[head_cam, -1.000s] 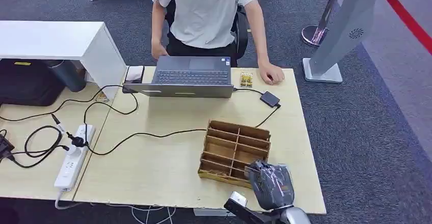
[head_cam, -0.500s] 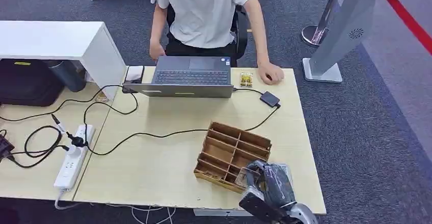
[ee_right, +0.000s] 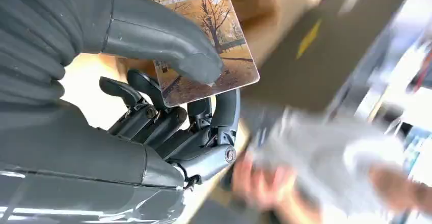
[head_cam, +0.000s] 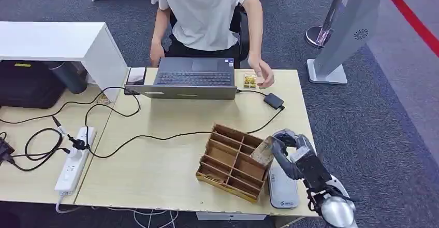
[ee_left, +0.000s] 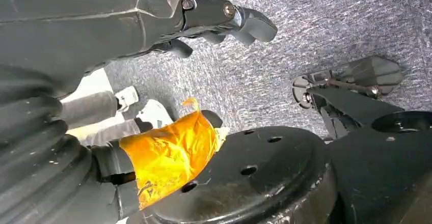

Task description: Pass the card to the sensor for recognition and then transmit it.

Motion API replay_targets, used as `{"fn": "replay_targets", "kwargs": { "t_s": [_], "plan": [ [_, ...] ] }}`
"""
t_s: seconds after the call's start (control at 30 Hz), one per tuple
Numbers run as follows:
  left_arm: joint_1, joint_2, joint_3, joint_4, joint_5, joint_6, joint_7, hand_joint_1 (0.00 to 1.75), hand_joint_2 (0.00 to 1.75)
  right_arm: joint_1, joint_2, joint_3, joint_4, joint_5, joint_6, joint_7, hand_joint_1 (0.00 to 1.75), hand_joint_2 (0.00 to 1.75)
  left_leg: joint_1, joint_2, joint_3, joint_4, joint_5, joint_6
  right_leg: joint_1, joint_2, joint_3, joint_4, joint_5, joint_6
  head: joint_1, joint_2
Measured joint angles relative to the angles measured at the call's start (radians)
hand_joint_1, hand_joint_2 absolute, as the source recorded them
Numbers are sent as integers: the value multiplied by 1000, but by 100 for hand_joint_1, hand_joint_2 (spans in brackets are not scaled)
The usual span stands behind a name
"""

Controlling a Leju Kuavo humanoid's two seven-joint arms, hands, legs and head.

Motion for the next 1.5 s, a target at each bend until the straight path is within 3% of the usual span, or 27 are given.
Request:
{"fn": "replay_targets", "kwargs": {
  "t_s": [0.1, 0.27, 0.47, 0.73, 0.77, 1.2, 1.4, 1.5],
  "plan": [
    [-3, -1, 0, 0, -18, 0, 2, 0, 175, -119, 34, 1, 28, 322, -170, 109, 175, 175, 0, 2, 1, 0, 1, 0, 0, 2, -1, 1, 1, 0, 0, 0],
    [-6, -1, -1, 0, -66, -12, 3, 0, 175, -279, 76, 3, 74, 837, -334, 243, 175, 175, 1, 2, 1, 0, 2, -1, 0, 1, -1, 1, 1, -1, 0, 0],
    [-16, -1, -8, 0, -115, -28, 1, 0, 175, -408, 88, 0, 164, 1174, -504, 316, 175, 175, 1, 2, 0, 0, 2, -1, 1, 1, -1, 1, 1, -1, 0, 0],
    [-17, -1, -10, 0, -125, -33, -4, 0, 175, -494, 106, -14, 278, 1215, -552, 318, 175, 175, 1, 1, 0, 0, 2, -1, 1, 1, -1, 1, 1, -1, 0, 0],
    [-17, -1, -10, 0, -125, -36, -4, 0, 175, -496, 109, -14, 286, 1215, -558, 316, 0, 175, 1, 1, 0, 0, 2, -1, 1, 1, -1, 1, 1, -1, 0, 0],
    [-17, 2, -10, 0, -124, -30, 3, 0, 175, -506, 123, -13, 330, 1215, -572, 327, 0, 175, 1, 1, 0, 0, 2, -1, 1, 0, -1, 1, 1, -1, 0, 0],
    [-16, 6, -10, 0, -124, -30, 5, 0, 175, -509, 53, -8, 331, 1215, -574, 410, 0, 175, 1, -1, -1, 1, 2, -1, 1, -1, -1, 0, 1, -1, 0, 0],
    [-16, 6, -10, 0, -125, -29, 6, 0, 175, -509, -29, -3, 340, 1215, -580, 494, 0, 175, 1, -3, -1, 2, 2, -1, 1, -3, -1, 0, 1, 0, 0, 0]
  ]
}}
